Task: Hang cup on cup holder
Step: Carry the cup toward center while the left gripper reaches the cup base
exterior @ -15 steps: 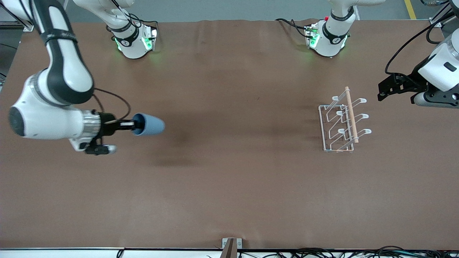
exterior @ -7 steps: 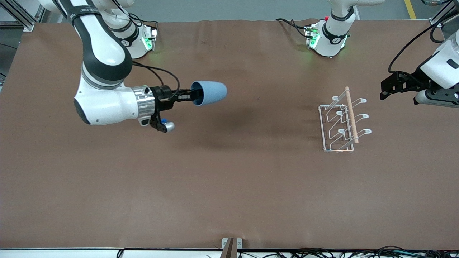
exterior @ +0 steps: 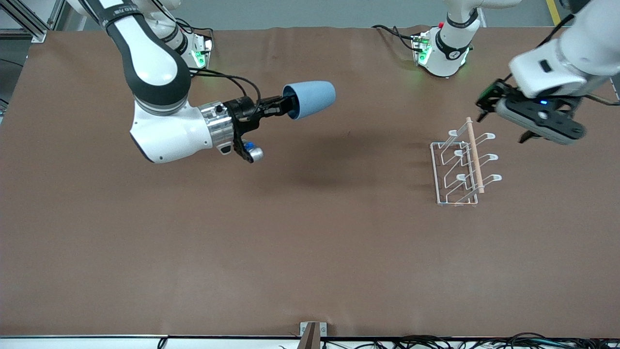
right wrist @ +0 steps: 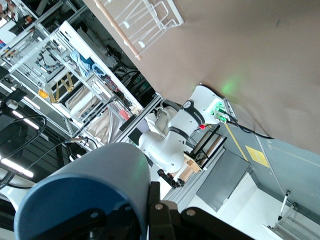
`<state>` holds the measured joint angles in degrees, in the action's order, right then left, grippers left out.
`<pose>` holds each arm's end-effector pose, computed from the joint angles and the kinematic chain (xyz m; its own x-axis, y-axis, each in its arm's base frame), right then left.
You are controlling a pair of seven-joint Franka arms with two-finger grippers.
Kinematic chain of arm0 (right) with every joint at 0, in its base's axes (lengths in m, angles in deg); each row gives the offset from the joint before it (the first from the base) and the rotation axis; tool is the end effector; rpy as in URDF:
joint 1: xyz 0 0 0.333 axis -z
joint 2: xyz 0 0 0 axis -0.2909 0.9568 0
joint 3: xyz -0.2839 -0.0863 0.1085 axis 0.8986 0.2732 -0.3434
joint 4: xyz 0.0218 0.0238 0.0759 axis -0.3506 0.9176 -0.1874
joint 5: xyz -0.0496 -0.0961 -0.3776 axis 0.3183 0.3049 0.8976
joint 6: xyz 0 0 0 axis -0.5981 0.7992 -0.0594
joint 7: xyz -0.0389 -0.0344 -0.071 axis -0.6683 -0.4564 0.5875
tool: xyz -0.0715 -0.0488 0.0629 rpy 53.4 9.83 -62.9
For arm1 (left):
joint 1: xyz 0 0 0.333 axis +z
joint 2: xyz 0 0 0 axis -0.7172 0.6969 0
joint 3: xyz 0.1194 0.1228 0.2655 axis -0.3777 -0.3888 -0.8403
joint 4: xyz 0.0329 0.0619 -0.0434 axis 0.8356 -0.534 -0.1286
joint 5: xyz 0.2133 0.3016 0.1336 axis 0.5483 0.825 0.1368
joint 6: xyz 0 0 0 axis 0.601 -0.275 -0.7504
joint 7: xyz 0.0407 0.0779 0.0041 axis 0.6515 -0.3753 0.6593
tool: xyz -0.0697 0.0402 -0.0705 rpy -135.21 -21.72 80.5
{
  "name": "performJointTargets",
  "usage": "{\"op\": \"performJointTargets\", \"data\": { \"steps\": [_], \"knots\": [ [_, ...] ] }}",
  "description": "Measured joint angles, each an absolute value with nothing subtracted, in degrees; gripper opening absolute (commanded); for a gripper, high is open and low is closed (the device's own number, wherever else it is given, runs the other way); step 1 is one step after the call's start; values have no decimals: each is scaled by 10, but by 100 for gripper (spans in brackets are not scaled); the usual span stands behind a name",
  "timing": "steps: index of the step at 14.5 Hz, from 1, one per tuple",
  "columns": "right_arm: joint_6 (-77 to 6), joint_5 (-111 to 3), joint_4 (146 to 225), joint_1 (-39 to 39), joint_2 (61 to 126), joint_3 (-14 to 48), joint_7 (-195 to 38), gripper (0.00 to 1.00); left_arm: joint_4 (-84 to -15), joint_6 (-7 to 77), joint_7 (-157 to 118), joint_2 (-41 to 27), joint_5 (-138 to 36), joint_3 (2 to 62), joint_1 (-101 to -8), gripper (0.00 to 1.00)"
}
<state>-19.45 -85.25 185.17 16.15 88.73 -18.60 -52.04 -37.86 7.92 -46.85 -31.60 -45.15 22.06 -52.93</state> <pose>0.5171 0.3671 0.4613 0.7024 0.2021 -0.6825 -0.5198 -0.5093 -0.6859 0.5399 -0.1547 0.6306 0.8052 -0.5918 0.0372 -0.5930 -0.8035 0.0518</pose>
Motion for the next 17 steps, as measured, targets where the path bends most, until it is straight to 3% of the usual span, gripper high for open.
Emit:
{"op": "performJointTargets", "data": {
  "steps": [9, 17],
  "knots": [
    [-221, -854, 1857, 149, 897, -195, -523, 2, -380, 8, -494, -303, -587, 377, -542, 100],
    [-225, -854, 1858, 149, 899, -195, -525, 2, -378, 89, -494, -229, -662, 418, -559, 100]
  ]
}}
